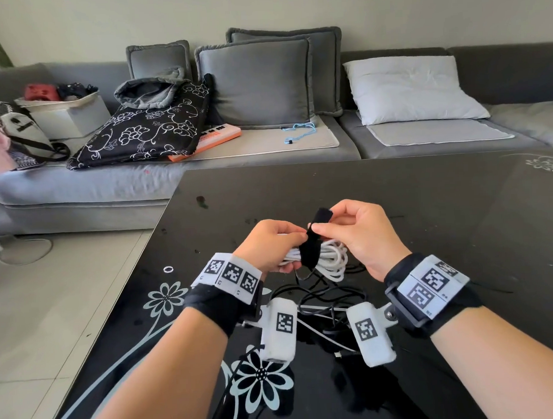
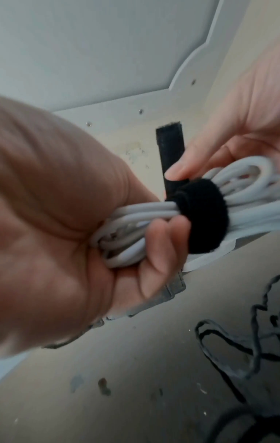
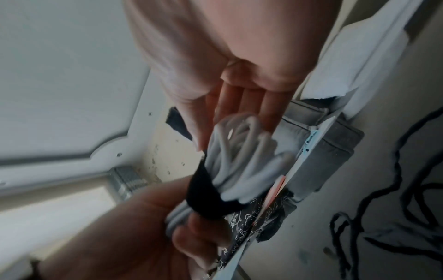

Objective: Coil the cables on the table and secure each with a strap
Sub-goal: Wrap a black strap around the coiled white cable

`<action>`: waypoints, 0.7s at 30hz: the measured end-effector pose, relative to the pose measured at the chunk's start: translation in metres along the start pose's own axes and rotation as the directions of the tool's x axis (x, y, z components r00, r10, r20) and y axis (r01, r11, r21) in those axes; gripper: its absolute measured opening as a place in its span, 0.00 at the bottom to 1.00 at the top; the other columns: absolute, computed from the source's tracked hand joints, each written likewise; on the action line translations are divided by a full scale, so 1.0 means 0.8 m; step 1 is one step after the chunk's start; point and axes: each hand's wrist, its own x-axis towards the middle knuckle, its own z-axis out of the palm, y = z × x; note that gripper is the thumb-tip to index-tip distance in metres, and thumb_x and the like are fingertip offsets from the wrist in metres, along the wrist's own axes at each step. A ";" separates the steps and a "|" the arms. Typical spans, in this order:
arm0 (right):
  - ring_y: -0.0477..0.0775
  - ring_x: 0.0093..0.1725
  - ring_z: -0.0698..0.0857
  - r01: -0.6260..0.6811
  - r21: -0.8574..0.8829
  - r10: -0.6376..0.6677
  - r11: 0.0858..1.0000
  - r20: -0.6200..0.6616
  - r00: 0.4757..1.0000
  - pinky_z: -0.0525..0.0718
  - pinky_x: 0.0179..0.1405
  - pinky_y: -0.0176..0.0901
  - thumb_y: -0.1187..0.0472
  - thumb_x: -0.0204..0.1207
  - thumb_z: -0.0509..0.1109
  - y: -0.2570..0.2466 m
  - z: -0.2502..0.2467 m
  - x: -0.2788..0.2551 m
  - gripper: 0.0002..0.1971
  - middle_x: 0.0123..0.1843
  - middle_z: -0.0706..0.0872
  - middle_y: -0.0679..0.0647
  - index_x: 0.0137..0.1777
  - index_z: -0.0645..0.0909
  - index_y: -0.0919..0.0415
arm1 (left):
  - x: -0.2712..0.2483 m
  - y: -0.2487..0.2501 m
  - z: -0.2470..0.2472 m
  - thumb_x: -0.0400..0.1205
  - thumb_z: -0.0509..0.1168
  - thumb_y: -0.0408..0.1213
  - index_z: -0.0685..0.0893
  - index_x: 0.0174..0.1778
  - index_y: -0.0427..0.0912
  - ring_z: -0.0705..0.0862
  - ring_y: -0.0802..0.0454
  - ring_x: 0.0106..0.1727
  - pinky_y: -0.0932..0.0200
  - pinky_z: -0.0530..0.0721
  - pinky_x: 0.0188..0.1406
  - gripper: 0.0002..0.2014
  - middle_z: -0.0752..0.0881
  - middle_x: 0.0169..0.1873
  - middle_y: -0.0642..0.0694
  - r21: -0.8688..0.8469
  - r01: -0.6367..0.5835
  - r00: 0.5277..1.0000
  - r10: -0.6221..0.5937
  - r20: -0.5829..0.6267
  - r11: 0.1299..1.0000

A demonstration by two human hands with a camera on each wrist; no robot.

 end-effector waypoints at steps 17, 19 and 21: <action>0.56 0.53 0.90 0.325 -0.197 -0.281 0.925 0.222 0.934 0.86 0.58 0.56 0.56 0.78 0.68 -0.002 0.000 -0.010 0.09 0.52 0.93 0.46 0.49 0.90 0.54 | -0.003 0.015 -0.002 0.84 0.67 0.32 0.90 0.49 0.34 0.80 0.52 0.20 0.65 0.78 0.19 0.08 0.85 0.29 0.39 -0.272 0.033 0.983 -0.080 -0.165 0.962; 0.51 0.52 0.90 0.334 -0.168 -0.300 0.928 0.195 0.934 0.86 0.57 0.48 0.57 0.77 0.76 -0.003 0.003 -0.010 0.05 0.51 0.93 0.47 0.47 0.90 0.58 | -0.004 0.017 -0.002 0.84 0.67 0.33 0.90 0.50 0.32 0.80 0.53 0.21 0.66 0.78 0.18 0.08 0.85 0.29 0.40 -0.274 0.032 0.983 -0.080 -0.164 0.961; 0.45 0.51 0.90 0.353 -0.170 -0.321 0.920 0.188 0.928 0.85 0.56 0.38 0.62 0.70 0.82 -0.003 0.003 -0.010 0.08 0.53 0.92 0.47 0.46 0.88 0.61 | -0.005 0.019 -0.003 0.84 0.67 0.33 0.89 0.52 0.31 0.80 0.53 0.20 0.66 0.77 0.17 0.09 0.84 0.28 0.40 -0.280 0.050 0.984 -0.095 -0.151 0.959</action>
